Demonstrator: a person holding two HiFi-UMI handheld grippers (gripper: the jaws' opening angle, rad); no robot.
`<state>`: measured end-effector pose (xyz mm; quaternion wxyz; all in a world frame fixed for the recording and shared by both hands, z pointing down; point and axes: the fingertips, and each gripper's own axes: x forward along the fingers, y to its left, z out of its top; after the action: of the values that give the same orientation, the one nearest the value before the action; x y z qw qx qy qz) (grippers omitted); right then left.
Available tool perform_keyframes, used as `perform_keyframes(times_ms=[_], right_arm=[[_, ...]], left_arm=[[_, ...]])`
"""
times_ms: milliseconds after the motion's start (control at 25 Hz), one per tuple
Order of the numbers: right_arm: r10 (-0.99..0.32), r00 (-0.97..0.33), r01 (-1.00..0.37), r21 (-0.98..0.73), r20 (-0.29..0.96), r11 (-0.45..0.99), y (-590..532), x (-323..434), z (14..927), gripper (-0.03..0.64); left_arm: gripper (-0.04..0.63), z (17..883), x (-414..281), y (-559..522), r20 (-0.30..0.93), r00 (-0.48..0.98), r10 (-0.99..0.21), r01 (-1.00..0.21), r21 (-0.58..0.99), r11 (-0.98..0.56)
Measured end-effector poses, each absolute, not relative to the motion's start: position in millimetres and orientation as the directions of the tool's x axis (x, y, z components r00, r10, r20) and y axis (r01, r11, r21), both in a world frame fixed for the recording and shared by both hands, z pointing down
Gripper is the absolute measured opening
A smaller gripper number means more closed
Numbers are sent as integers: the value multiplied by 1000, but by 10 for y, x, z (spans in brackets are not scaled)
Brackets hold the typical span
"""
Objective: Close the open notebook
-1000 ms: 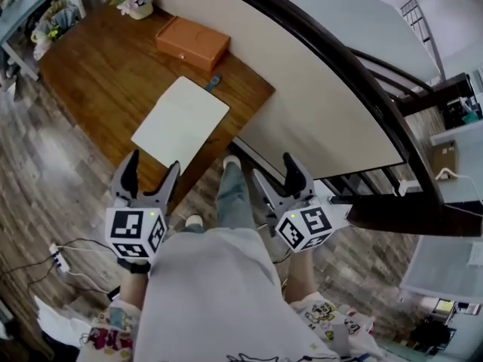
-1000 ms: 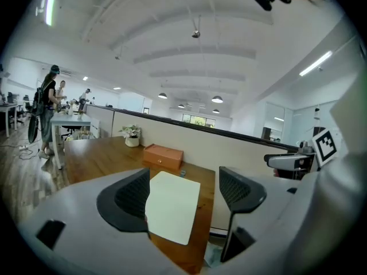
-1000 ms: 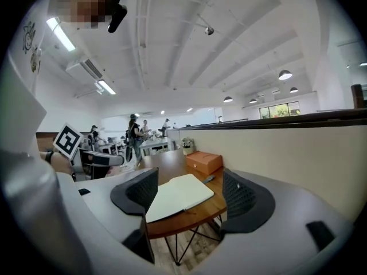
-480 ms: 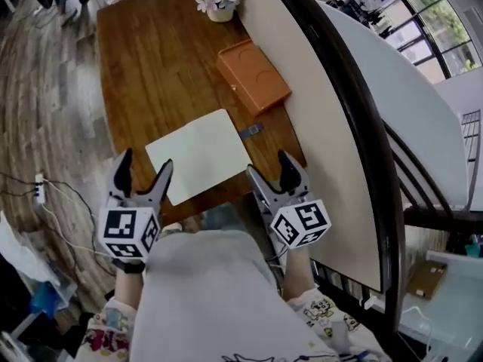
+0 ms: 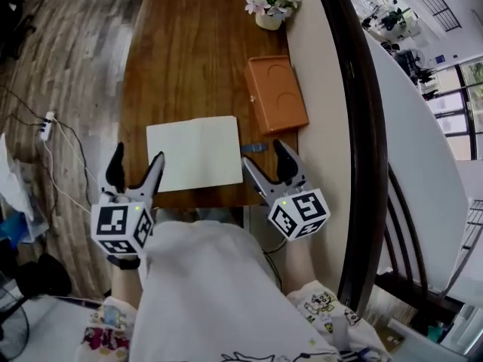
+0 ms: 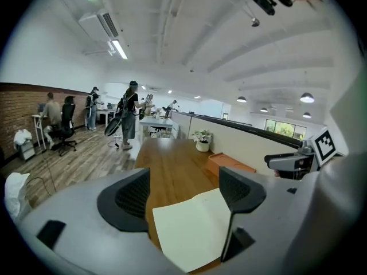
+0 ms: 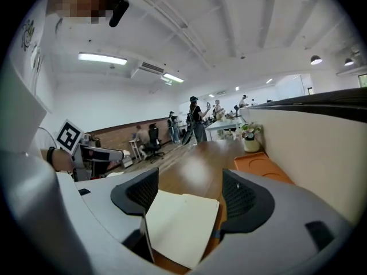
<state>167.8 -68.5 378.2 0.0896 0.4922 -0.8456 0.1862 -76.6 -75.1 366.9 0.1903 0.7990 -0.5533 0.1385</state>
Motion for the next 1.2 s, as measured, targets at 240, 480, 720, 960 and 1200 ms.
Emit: perform_keyframes(times_ms=[240,480,720,960,1200], right_arm=[[-738,-575,-818,-257,354,514,-719,1616,3852,307],[-703,-603,-798,-267,378,541,-739,1539,3915,307],[-681,-603,-796,-260,416,546,-778,1512,3988,307],[-645,-603,-791,-245,469,561,-782,1435,4106,307],[-604,-599,-787,-250,526,564,-779,1397,4336,307]], left_arm=[[348,3693,-721,-583,433,291,-853,-956,169,-240],[348,3762,-726,-531,437,279,-855,-958,192,-215],[348,3839,-665,-567,441,306,-843,-949,217,-231],[348,3929,-633,-581,456,328,-828,-941,238,-242],[348,4124,-582,-549,482,359,-799,-927,283,-245]])
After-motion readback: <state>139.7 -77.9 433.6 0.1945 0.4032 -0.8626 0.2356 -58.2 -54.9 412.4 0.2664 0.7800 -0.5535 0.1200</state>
